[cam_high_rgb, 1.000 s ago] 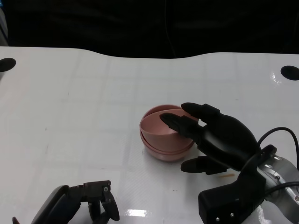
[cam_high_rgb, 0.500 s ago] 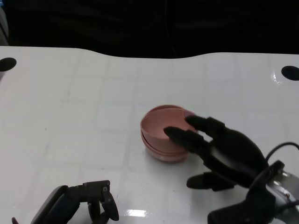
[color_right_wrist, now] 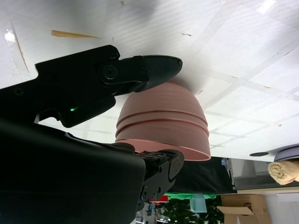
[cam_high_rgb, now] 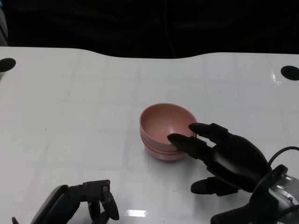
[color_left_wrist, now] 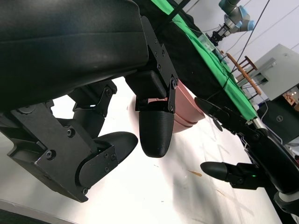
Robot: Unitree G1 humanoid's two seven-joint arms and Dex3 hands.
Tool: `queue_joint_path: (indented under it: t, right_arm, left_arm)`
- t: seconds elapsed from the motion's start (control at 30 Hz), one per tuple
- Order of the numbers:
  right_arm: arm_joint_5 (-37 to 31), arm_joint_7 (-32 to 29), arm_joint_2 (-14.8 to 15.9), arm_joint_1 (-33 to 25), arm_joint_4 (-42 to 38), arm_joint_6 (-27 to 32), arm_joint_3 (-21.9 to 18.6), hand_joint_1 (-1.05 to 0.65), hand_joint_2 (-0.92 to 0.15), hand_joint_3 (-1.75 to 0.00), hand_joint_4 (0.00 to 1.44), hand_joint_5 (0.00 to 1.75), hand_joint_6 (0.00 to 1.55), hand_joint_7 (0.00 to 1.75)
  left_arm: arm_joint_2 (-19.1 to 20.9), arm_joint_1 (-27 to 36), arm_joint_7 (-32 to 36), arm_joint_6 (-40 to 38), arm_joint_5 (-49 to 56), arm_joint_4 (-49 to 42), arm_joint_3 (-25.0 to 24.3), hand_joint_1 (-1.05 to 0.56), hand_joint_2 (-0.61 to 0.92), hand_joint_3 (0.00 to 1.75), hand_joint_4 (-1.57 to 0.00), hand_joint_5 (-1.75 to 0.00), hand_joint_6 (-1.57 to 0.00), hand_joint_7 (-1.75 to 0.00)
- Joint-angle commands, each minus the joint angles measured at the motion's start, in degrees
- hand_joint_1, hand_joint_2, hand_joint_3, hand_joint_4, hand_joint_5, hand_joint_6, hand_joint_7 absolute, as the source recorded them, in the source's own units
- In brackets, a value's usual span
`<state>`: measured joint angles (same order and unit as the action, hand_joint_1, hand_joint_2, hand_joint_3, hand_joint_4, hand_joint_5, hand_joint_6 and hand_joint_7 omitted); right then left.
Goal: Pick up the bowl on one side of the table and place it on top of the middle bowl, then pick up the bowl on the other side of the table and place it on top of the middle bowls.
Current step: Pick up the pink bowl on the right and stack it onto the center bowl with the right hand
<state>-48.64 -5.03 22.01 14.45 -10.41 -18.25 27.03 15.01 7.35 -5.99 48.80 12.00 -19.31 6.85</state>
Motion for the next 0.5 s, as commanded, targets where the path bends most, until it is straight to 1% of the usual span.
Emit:
queue_joint_path:
  t: [0.03, 0.13, 0.2, 0.37, 0.4, 0.47, 0.5]
  right_arm:
    - [1.0, -1.8, 0.1, -0.5, -0.2, -1.1, -0.8, -0.83, -0.92, -0.29, 0.05, 0.23, 0.16, 0.02]
    - [2.5, -6.2, -0.9, -1.0, -1.0, -3.5, -1.9, -0.79, -0.92, -0.25, 0.01, 0.31, 0.13, 0.01]
    - [3.2, -8.0, -1.3, -1.2, -1.2, -4.4, -2.3, -0.76, -0.92, -0.22, 0.00, 0.36, 0.15, 0.01]
    - [4.0, -9.9, -1.3, -3.0, 0.3, -5.0, -4.0, -0.71, -0.92, -0.30, 0.00, 0.44, 0.16, 0.02]
    - [4.4, -11.3, -1.3, -4.1, 0.7, -5.6, -4.6, -0.71, -0.92, -0.30, 0.00, 0.45, 0.17, 0.03]
    - [5.1, -14.4, -1.5, -6.0, 1.2, -7.2, -5.9, -0.63, -0.92, -0.24, 0.09, 0.55, 0.27, 0.07]
    - [5.6, -15.5, -1.5, -6.9, 1.3, -8.1, -6.6, -0.61, -0.92, -0.23, 0.12, 0.57, 0.29, 0.09]
  left_arm:
    - [0.9, 0.2, -0.3, 0.1, 0.1, -0.2, -0.3, -0.11, 0.43, 1.29, -0.81, -1.72, -0.80, -1.43]
    - [0.9, 0.2, -0.5, 0.1, -0.3, -0.2, -0.2, -0.11, 0.43, 1.28, -0.81, -1.71, -0.80, -1.42]
    - [0.9, 0.1, -0.5, 0.2, -0.3, -0.3, -0.2, -0.10, 0.43, 1.28, -0.81, -1.71, -0.80, -1.42]
    - [0.8, 0.2, -0.4, -0.4, -0.1, 0.1, -0.2, -0.11, 0.44, 1.28, -0.82, -1.70, -0.81, -1.42]
    - [0.8, 0.3, -0.4, -0.4, -0.1, 0.2, -0.2, -0.11, 0.44, 1.28, -0.82, -1.70, -0.81, -1.42]
    - [0.7, 0.3, -0.2, -0.5, 0.3, 0.4, -0.2, -0.11, 0.44, 1.27, -0.81, -1.70, -0.80, -1.41]
    - [0.7, 0.3, -0.2, -0.6, 0.3, 0.5, -0.2, -0.11, 0.44, 1.27, -0.81, -1.71, -0.81, -1.41]
